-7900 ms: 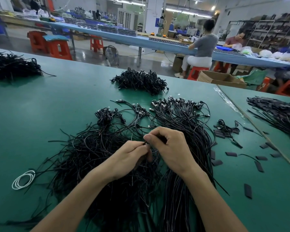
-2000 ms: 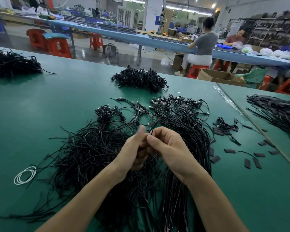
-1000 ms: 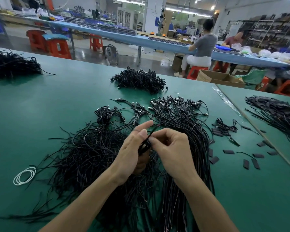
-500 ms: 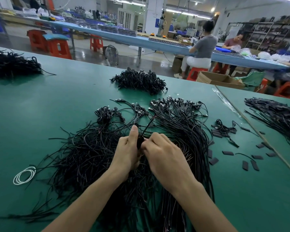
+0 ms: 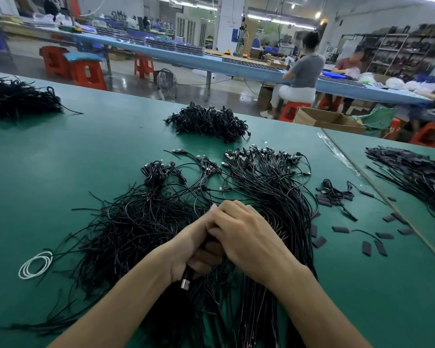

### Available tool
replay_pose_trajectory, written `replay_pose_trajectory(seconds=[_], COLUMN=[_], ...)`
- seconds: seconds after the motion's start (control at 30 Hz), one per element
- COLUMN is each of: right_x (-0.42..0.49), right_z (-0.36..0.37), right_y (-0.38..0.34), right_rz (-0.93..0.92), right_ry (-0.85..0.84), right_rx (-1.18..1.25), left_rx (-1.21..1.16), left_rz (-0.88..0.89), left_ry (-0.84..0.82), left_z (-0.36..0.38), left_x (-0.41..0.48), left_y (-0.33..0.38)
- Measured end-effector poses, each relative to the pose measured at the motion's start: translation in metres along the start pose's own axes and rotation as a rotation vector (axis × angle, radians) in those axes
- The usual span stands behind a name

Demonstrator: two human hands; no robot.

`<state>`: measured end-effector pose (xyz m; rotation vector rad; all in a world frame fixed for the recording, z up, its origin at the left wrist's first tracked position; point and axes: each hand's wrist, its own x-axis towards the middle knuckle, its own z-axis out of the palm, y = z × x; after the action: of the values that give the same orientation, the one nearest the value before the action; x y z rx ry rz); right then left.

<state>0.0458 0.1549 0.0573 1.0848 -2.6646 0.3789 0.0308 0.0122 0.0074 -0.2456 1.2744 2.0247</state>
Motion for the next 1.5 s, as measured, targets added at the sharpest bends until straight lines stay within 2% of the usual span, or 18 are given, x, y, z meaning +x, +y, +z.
replay_pose_trajectory(seconds=[0.1, 0.23, 0.4, 0.67, 0.9, 1.1, 1.27, 1.43, 1.5], right_x=[-0.002, -0.002, -0.003, -0.003, -0.001, -0.004, -0.007, -0.006, -0.005], right_z=[-0.001, -0.006, -0.009, -0.017, -0.017, -0.009, 0.002, 0.01, 0.011], right_y=[0.004, 0.007, 0.006, 0.006, -0.001, 0.0, 0.003, 0.002, 0.001], right_rz=[0.075, 0.119, 0.079, 0.125, 0.086, 0.085, 0.167, 0.366, 0.447], right_ry=[-0.047, -0.08, -0.104, -0.218, -0.267, -0.212, -0.044, 0.175, 0.229], right_rx=[0.156, 0.337, 0.262, 0.161, 0.017, 0.006, 0.033, 0.227, 0.381], left_rx=[0.035, 0.31, 0.567, 0.586, 0.622, 0.512, 0.339, -0.074, -0.096], left_rz=[0.049, 0.142, 0.129, 0.054, 0.037, 0.11, 0.248, 0.371, 0.405], left_ry=[-0.16, -0.286, -0.22, -0.194, -0.168, -0.12, -0.068, -0.096, -0.055], left_z=[-0.003, -0.007, -0.001, 0.0, 0.003, 0.001, -0.001, 0.01, 0.014], left_x=[-0.004, -0.014, -0.02, -0.017, -0.013, -0.01, -0.009, -0.007, -0.008], left_y=[-0.001, 0.0, 0.003, -0.001, -0.005, -0.006, -0.009, -0.008, -0.009])
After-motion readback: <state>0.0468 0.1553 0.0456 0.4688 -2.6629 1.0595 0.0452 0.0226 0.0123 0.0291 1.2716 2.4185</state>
